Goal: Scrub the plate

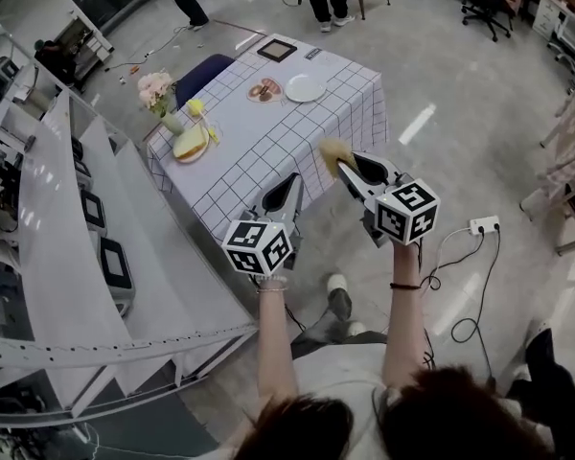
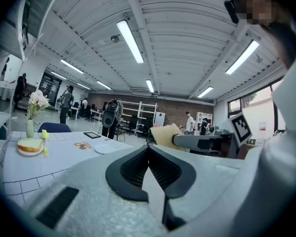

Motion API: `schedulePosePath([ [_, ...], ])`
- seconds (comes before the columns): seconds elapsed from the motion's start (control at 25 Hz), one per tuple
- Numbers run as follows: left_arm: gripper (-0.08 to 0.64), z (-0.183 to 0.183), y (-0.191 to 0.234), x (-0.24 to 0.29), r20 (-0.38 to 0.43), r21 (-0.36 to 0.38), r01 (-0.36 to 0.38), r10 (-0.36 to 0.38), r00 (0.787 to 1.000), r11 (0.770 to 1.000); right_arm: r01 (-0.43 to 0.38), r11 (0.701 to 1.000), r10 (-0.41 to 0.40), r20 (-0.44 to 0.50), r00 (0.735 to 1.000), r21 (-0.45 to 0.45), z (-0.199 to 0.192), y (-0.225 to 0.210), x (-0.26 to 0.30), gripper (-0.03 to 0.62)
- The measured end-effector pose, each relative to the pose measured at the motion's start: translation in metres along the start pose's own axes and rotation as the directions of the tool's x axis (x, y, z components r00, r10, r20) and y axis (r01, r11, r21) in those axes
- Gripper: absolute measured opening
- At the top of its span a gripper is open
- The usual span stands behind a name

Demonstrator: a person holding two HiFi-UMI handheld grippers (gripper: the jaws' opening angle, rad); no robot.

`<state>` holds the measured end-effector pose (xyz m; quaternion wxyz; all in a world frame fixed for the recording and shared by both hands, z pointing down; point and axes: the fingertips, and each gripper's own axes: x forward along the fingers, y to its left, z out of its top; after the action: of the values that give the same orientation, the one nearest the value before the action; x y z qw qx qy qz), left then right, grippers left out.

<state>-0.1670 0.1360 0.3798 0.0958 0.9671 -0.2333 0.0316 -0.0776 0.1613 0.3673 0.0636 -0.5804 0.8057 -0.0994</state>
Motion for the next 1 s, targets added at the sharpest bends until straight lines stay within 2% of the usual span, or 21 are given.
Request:
schedulePosePath([
  [0.44, 0.011, 0.009, 0.030, 0.053, -0.014, -0.016, 0.060, -0.060, 0.998, 0.998, 0.040, 0.999, -0.040, -0.017, 0.999, -0.009, 0.010, -0.038, 0.035, 0.080],
  [1.0, 0.011, 0.021, 0.087, 0.103, -0.025, -0.022, 0.092, -0.093, 0.995, 0.995, 0.065, 0.998, -0.065, -0.016, 0.998, -0.018, 0.016, -0.072, 0.093, 0.080],
])
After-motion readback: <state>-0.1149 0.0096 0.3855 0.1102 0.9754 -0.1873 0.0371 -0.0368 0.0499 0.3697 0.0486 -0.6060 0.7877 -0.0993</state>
